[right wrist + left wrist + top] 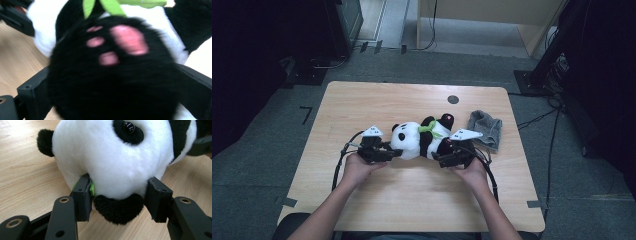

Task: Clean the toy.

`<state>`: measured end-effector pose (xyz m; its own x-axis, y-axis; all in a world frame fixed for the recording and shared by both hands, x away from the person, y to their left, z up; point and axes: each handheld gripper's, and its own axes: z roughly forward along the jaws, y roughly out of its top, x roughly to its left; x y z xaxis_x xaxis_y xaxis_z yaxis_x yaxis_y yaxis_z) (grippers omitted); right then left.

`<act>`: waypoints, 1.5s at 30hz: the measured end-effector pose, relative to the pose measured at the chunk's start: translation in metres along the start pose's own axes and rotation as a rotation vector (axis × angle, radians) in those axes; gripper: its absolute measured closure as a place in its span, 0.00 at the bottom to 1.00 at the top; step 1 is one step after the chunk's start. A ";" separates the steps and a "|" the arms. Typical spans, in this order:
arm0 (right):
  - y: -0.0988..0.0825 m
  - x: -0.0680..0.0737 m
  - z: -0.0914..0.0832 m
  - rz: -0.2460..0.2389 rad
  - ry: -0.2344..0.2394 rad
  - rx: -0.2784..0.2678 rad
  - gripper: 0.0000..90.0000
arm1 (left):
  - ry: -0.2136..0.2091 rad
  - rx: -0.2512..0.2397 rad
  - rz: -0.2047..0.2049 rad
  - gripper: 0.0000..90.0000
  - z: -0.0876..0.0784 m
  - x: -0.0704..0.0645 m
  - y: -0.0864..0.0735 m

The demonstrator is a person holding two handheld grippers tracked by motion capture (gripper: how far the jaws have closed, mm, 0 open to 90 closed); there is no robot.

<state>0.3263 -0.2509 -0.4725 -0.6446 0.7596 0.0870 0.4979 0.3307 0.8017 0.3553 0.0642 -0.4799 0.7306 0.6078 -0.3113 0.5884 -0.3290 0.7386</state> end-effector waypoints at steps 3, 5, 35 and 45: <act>0.001 0.003 0.002 -0.011 -0.020 0.001 0.05 | 0.000 -0.002 -0.001 0.51 0.000 0.000 0.000; 0.000 0.002 0.002 -0.016 -0.026 -0.005 0.08 | -0.002 -0.004 -0.005 0.51 0.001 0.000 0.000; 0.034 -0.016 -0.064 0.229 0.063 -0.118 0.55 | -0.110 -0.161 0.194 0.23 -0.028 -0.008 0.006; 0.043 0.003 -0.057 0.227 0.190 -0.076 0.56 | -0.065 -0.173 0.245 0.00 -0.019 -0.016 0.002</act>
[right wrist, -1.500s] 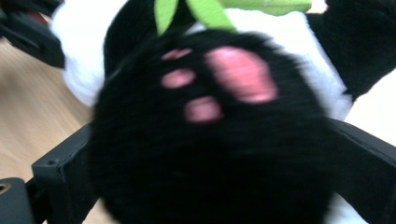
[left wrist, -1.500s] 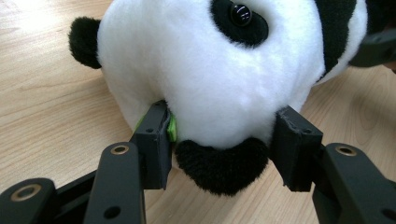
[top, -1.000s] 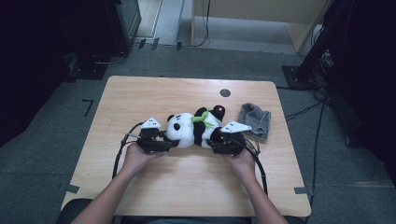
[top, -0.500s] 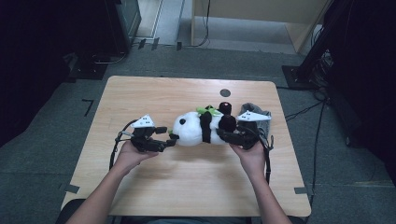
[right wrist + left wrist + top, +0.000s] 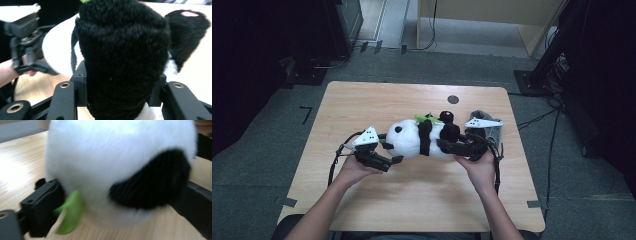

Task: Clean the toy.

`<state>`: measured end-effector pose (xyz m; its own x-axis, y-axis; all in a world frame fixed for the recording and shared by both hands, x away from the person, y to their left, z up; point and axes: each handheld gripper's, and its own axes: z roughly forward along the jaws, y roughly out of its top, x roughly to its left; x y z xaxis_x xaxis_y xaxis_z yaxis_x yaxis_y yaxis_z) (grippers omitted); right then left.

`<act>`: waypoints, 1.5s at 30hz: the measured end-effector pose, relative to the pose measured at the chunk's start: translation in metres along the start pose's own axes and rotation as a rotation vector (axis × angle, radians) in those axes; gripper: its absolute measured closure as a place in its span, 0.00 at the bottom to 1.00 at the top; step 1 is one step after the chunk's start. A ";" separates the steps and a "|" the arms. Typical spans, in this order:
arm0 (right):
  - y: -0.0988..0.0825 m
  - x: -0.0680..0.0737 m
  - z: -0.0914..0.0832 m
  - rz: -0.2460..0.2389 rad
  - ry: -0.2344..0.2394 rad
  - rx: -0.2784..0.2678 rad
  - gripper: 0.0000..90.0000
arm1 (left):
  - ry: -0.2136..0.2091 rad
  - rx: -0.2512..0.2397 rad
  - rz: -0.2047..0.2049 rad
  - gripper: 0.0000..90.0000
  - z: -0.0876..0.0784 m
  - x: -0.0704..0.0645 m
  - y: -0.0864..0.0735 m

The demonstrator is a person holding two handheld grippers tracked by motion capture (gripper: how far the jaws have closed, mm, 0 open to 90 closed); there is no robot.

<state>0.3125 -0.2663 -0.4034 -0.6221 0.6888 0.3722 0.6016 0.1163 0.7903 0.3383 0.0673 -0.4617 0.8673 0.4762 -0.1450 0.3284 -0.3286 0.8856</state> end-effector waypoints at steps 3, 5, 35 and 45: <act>0.000 0.007 0.005 -0.008 0.001 0.027 0.56 | 0.017 0.013 0.009 0.00 0.002 0.002 -0.002; 0.000 0.007 0.005 -0.009 -0.002 0.028 0.56 | 0.039 -0.012 0.016 0.04 0.000 0.001 -0.002; -0.015 -0.008 0.007 -0.199 0.040 -0.016 0.24 | -0.012 0.009 -0.220 0.52 -0.020 0.017 0.008; -0.025 -0.005 0.020 -0.250 0.046 0.006 0.00 | -0.073 -0.074 -0.312 0.53 -0.028 0.016 0.017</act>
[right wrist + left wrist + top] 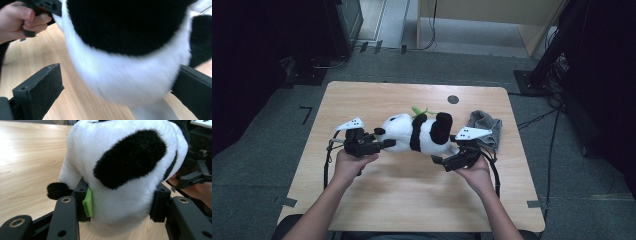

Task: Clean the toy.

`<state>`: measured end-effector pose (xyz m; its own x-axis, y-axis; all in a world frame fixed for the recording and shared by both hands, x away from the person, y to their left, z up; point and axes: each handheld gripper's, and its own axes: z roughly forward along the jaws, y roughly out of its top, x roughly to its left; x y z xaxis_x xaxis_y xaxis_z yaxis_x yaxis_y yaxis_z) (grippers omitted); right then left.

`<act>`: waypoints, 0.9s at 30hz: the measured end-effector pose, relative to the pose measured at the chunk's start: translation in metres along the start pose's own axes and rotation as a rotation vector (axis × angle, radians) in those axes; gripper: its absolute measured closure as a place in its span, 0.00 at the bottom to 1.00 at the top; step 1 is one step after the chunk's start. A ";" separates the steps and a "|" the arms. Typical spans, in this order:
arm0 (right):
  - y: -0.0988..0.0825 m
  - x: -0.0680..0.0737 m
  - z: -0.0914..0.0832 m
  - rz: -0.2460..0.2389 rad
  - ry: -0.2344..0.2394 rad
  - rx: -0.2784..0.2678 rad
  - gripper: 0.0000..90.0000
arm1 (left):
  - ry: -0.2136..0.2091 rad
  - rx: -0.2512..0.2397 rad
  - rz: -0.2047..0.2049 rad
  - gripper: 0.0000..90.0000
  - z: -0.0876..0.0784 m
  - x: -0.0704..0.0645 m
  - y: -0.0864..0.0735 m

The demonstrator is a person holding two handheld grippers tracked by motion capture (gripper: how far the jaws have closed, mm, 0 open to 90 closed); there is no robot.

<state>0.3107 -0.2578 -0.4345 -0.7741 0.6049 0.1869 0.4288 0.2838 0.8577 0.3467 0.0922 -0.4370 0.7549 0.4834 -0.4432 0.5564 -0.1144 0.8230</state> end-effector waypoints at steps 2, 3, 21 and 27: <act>0.001 0.003 0.002 -0.018 -0.057 -0.005 0.01 | -0.010 -0.004 -0.028 0.53 0.001 -0.002 0.000; -0.001 0.005 0.003 -0.044 -0.067 -0.008 0.03 | -0.005 -0.001 -0.033 0.53 0.002 -0.002 0.000; 0.006 -0.002 -0.010 0.033 -0.120 -0.009 0.50 | 0.029 -0.041 0.142 0.25 0.000 -0.008 -0.003; 0.007 -0.003 -0.019 0.062 -0.113 -0.016 0.52 | 0.024 -0.030 0.252 0.25 -0.005 -0.007 -0.007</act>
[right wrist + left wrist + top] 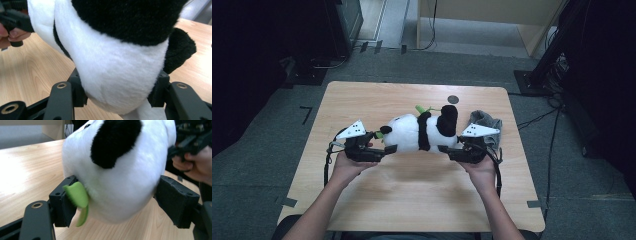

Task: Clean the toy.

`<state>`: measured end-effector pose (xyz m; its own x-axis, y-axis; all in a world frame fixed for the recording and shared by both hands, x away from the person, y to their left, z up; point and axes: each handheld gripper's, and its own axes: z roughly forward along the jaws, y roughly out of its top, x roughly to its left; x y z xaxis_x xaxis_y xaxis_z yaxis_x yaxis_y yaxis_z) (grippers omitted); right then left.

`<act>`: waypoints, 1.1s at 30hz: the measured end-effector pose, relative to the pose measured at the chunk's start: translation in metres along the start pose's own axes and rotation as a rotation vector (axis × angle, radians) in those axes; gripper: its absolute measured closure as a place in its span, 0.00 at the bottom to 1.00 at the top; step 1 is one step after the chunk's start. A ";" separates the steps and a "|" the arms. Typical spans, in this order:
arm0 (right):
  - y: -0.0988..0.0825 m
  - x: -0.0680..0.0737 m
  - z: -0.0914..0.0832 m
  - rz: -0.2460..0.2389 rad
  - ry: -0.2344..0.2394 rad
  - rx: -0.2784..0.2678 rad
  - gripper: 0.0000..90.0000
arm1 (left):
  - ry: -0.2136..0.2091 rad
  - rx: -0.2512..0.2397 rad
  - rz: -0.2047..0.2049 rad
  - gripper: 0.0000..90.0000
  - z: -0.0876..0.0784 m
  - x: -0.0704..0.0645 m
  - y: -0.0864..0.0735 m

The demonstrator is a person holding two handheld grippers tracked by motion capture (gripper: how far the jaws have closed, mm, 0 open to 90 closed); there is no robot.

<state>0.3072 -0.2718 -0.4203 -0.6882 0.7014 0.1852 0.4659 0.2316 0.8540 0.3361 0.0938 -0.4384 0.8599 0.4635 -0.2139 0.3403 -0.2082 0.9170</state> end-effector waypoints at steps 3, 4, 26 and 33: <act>-0.001 -0.006 -0.005 0.052 0.014 -0.003 0.53 | 0.021 0.017 0.042 0.26 0.000 0.001 -0.003; -0.002 -0.008 -0.007 0.064 0.022 -0.011 0.53 | 0.022 0.020 0.044 0.26 0.001 0.001 -0.004; -0.003 -0.008 -0.002 0.113 0.094 0.004 0.31 | 0.041 0.060 -0.040 0.46 0.009 0.004 -0.009; -0.005 -0.005 0.005 0.070 0.074 0.060 0.30 | 0.044 0.047 -0.181 0.51 0.005 0.016 -0.009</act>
<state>0.3110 -0.2729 -0.4278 -0.6912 0.6660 0.2805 0.5452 0.2258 0.8073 0.3486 0.0989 -0.4516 0.7655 0.5344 -0.3583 0.5066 -0.1573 0.8477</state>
